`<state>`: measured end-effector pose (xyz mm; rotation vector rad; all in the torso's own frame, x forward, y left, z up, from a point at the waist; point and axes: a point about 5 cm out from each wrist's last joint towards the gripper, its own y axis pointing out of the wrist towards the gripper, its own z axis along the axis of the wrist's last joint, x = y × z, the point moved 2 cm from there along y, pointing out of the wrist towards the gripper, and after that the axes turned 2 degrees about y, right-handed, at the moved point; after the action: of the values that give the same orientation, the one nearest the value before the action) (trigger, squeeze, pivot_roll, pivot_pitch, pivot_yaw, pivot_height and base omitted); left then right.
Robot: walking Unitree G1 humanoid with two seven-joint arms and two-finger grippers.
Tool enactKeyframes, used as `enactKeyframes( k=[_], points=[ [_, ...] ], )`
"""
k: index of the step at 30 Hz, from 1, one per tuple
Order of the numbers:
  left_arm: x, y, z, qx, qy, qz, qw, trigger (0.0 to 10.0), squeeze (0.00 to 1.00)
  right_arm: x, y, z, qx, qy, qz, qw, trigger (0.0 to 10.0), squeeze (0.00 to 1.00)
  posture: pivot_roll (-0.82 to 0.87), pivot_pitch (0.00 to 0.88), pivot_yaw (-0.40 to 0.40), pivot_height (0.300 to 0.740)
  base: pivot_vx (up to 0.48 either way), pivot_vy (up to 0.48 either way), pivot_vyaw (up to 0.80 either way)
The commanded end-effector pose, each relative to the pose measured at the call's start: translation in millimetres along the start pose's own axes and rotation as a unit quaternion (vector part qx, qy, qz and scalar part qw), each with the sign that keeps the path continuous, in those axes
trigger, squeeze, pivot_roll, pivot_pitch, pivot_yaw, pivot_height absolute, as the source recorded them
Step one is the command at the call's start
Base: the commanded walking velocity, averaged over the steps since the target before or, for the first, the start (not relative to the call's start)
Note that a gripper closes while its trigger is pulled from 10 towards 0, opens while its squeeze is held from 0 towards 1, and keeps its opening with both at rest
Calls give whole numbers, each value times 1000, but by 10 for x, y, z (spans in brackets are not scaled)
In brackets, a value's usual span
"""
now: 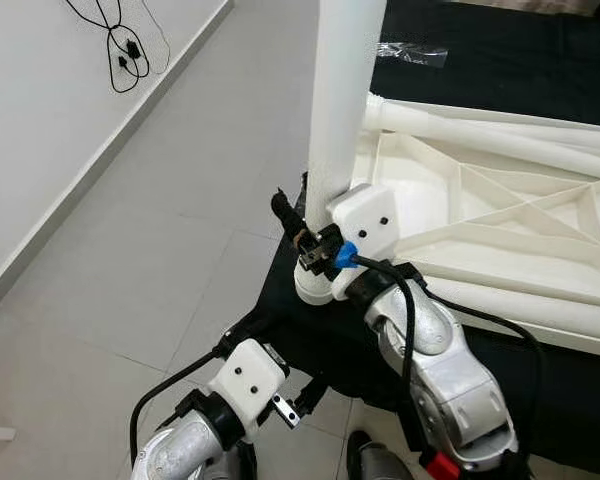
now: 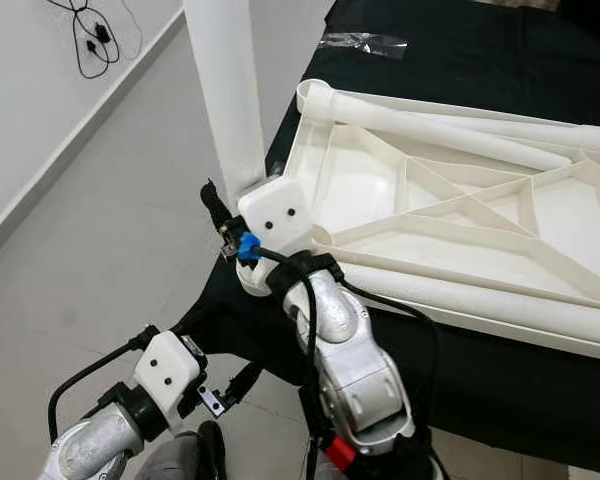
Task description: Building children table
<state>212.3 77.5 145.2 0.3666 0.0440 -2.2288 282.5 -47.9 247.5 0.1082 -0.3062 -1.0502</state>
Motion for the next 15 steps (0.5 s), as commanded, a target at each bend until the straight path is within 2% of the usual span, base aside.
enactKeyframes(
  k=[1,8,9,10,11,12,13,15],
  points=[
    [16,-20,-49,-8,4,-1,1000,10000,0,98,-32,-366,-87,-5,-35,996,10000,0,-15,273,8,740,0,0,0],
    [5,-3,-66,-7,6,1,1000,10000,0,92,18,-309,-67,2,-26,997,10000,0,-17,263,7,740,0,0,0],
    [4,0,-69,-7,6,2,1000,10000,0,101,26,-292,-60,5,-26,998,10000,153,-17,262,8,740,0,0,0],
    [4,0,-69,-7,6,2,1000,10000,0,101,26,-292,-60,5,-26,998,10000,153,-17,262,8,740,0,0,0],
    [3,2,-71,-6,7,2,1000,10000,0,109,32,-272,-52,16,-24,998,10000,1000,-16,259,9,740,0,0,0],
    [3,4,-72,-5,7,3,1000,10000,0,101,43,-236,-41,29,-16,999,10000,1000,-16,259,9,740,0,0,0],
    [4,4,-74,-5,7,3,1000,10000,0,87,53,-182,-26,39,-6,999,10000,882,-18,260,10,740,0,0,0],
    [4,4,-74,-5,8,4,1000,10000,0,75,58,-146,-15,45,0,999,10000,882,-18,260,10,740,0,0,0]
  ],
)
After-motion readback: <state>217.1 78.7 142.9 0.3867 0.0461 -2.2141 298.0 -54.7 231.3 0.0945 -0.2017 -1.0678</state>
